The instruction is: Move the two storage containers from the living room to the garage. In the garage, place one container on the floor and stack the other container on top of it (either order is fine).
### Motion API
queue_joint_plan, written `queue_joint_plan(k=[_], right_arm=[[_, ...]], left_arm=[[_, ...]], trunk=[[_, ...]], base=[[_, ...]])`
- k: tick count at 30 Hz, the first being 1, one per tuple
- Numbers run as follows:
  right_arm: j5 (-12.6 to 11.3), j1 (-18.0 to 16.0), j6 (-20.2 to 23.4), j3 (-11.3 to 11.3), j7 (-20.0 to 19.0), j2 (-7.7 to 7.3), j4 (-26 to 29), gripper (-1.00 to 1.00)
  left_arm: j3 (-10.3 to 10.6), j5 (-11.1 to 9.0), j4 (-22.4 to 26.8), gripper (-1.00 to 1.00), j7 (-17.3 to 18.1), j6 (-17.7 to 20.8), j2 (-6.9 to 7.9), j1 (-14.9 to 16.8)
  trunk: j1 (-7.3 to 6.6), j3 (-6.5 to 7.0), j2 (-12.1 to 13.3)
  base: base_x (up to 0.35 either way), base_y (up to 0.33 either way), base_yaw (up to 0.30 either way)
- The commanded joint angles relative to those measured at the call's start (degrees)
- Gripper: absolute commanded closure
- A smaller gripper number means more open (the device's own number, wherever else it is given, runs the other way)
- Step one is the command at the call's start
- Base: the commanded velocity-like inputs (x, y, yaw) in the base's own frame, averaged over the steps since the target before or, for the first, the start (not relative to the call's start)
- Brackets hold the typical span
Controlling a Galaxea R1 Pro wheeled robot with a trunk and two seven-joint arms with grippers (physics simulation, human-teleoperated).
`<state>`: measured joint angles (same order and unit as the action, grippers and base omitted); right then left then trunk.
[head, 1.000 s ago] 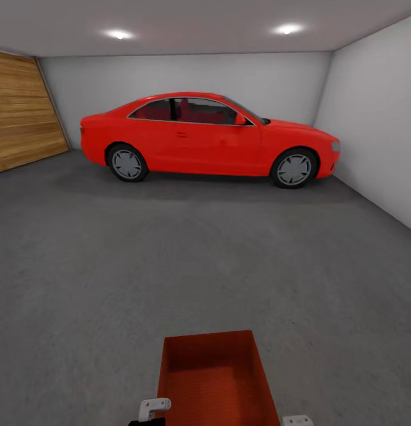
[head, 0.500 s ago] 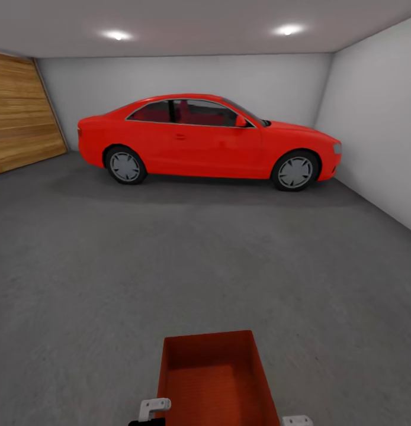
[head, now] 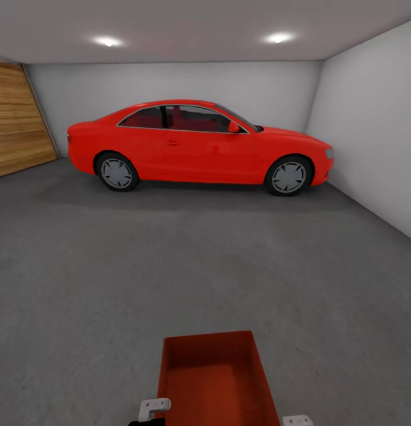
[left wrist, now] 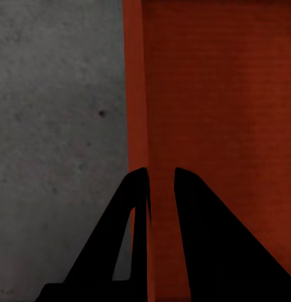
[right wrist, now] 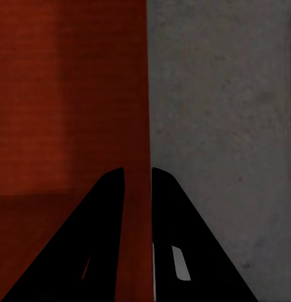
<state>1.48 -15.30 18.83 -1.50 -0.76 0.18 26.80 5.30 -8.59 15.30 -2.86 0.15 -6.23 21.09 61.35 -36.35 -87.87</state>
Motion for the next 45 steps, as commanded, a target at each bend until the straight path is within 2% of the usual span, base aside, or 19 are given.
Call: queue_joint_plan(k=[1, 9, 19, 45], right_arm=[[-1.4, 0.0, 0.5, -0.6, -1.2, -0.1, -0.1, 1.0], [-1.5, 0.0, 0.6, -0.6, -1.5, -0.16, -0.1, 1.0], [-1.6, 0.0, 0.8, -0.6, -4.1, -1.57, -0.1, 1.0], [-1.7, 0.0, 0.8, -0.6, -4.3, -1.68, -0.2, 1.0]], left_arm=[[2.3, -0.7, 0.3, 1.0, 0.0, -2.3, 2.27, 0.0], [2.3, -0.7, 0.3, 1.0, 0.0, -2.3, 2.27, 0.0], [2.3, -0.7, 0.3, 1.0, 0.0, -2.3, 2.27, 0.0], [2.3, -0.7, 0.3, 1.0, 0.0, -2.3, 2.27, 0.0]], trunk=[[0.02, 0.04, 0.0], [0.02, 0.73, 0.0], [0.02, 1.42, 0.0], [0.02, 2.96, 0.0]], base=[[0.207, 0.0, -0.098], [0.211, 0.0, -0.138], [0.251, 0.016, -0.204], [0.242, 0.082, -0.231]])
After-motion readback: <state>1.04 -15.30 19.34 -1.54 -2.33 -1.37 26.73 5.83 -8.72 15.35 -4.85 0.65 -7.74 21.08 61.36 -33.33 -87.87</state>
